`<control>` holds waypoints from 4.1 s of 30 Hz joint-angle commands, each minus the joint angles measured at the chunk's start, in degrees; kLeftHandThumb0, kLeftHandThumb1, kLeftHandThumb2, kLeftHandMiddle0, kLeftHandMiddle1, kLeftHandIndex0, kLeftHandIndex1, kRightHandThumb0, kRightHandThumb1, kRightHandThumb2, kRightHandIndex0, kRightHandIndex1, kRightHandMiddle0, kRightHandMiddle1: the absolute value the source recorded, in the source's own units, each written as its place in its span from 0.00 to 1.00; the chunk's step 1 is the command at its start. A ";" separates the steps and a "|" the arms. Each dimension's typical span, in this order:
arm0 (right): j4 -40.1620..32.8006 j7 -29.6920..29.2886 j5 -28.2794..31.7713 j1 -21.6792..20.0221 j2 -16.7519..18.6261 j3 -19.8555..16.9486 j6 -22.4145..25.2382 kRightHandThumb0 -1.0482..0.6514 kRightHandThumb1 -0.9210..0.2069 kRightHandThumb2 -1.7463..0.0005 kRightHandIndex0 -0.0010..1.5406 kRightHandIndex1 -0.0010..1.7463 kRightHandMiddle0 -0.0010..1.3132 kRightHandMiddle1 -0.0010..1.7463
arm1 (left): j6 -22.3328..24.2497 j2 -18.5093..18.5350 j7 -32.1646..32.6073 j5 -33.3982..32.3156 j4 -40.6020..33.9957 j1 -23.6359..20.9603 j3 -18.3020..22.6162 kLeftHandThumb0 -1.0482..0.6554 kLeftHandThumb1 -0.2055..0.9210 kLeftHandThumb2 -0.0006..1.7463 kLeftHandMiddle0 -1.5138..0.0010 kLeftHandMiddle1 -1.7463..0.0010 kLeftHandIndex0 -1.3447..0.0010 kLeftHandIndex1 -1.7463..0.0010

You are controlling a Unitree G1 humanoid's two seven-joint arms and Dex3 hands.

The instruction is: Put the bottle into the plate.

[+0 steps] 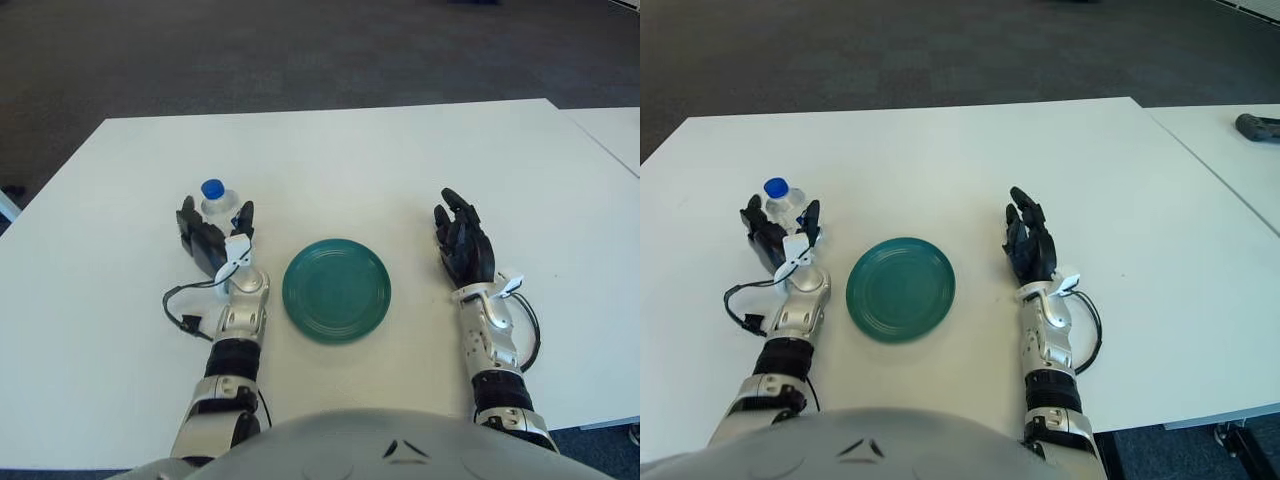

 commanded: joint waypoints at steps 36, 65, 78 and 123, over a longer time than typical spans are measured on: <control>1.54 2.19 -0.74 3.57 0.12 2.57 1.16 0.20 0.00 0.60 0.26 0.00 0.00 0.34 | -4.89 0.89 -8.04 1.63 -11.27 4.15 -4.57 0.33 0.41 0.79 0.19 0.00 0.52 0.00; 1.22 -1.35 -2.12 4.21 3.49 4.93 1.80 0.20 0.00 0.63 0.26 0.00 0.00 0.37 | -0.61 1.58 -19.79 15.23 -38.42 15.33 -16.31 0.34 0.45 0.77 0.19 0.00 0.54 0.00; 0.38 -1.78 -2.32 4.97 3.81 5.58 1.78 0.20 0.00 0.63 0.26 0.00 0.00 0.37 | 4.07 0.44 -25.08 15.79 -44.92 18.06 -18.27 0.34 0.45 0.76 0.20 0.00 0.54 0.00; -2.92 -2.55 -2.37 7.34 4.05 6.98 2.50 0.20 0.00 0.63 0.26 0.00 0.00 0.37 | 6.90 -2.97 -24.18 16.21 -39.50 23.86 -30.24 0.33 0.42 0.78 0.22 0.00 0.52 0.00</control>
